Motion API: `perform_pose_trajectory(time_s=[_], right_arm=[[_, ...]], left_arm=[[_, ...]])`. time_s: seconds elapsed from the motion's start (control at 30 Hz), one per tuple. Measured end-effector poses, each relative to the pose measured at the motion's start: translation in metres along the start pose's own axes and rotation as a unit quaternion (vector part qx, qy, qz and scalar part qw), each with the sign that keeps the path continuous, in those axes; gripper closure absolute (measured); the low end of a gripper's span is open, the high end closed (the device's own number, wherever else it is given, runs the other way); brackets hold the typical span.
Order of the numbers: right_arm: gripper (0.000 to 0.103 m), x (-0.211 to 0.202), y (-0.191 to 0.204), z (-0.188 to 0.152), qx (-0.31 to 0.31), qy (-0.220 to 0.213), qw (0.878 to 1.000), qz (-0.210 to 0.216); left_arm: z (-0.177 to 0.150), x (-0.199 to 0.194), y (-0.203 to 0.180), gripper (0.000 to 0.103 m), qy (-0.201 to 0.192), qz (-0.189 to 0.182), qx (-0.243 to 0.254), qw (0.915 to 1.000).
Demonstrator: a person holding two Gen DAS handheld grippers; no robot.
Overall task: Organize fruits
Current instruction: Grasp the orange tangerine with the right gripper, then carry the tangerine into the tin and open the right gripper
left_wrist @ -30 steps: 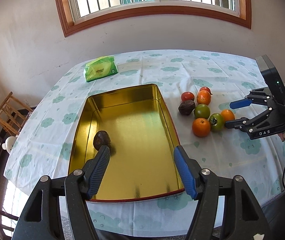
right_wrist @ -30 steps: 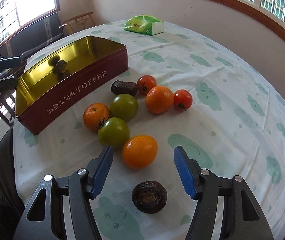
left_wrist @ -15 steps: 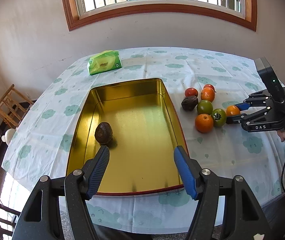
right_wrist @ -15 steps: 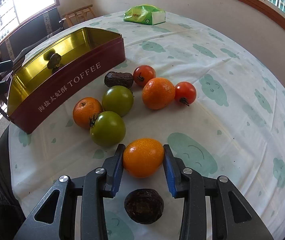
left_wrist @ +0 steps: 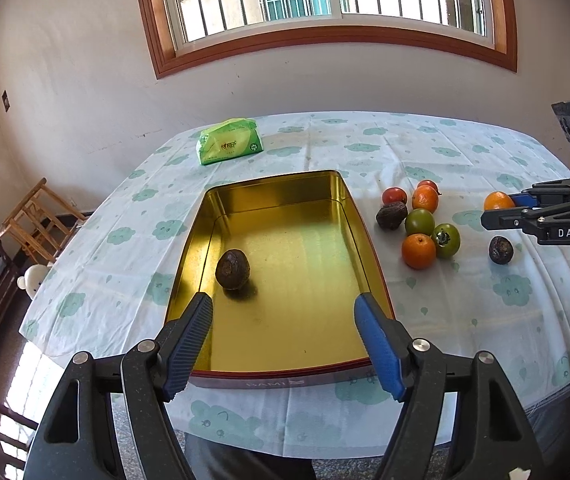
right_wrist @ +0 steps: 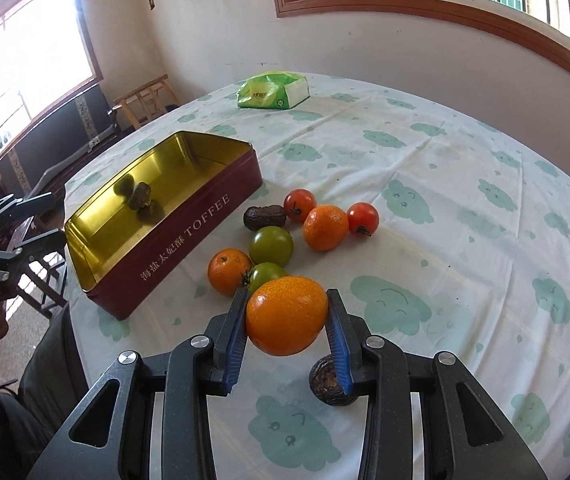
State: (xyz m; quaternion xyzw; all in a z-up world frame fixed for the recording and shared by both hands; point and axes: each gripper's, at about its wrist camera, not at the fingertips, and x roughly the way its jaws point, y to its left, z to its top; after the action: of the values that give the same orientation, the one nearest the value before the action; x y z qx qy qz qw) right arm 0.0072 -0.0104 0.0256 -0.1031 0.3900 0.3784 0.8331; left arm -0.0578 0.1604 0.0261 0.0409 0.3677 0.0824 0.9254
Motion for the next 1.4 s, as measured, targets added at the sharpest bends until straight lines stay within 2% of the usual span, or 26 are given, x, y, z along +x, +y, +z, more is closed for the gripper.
perform_pose_trajectory(time_s=[0.23,0.53,0.8,1.4], right_arm=[[0.065,0.003,0.042,0.022,-0.005,-0.018,0.999,0.031],[0.065,0.036,0.110,0.055,-0.038,-0.009,0.997,0.065],[0.065,0.077,0.154,0.074,-0.048,0.027,0.996,0.077],[0.065,0.140,0.201,0.091,-0.052,0.097,0.991,0.076]], left_arm=[[-0.009,-0.007,0.016,0.028,-0.007,0.014,-0.012,0.9998],[-0.025,-0.011,0.041,0.026,-0.003,0.027,-0.030,0.9992],[-0.037,-0.013,0.058,0.025,0.002,0.035,-0.042,0.9985],[-0.058,-0.007,0.079,0.024,0.022,0.036,-0.063,0.9971]])
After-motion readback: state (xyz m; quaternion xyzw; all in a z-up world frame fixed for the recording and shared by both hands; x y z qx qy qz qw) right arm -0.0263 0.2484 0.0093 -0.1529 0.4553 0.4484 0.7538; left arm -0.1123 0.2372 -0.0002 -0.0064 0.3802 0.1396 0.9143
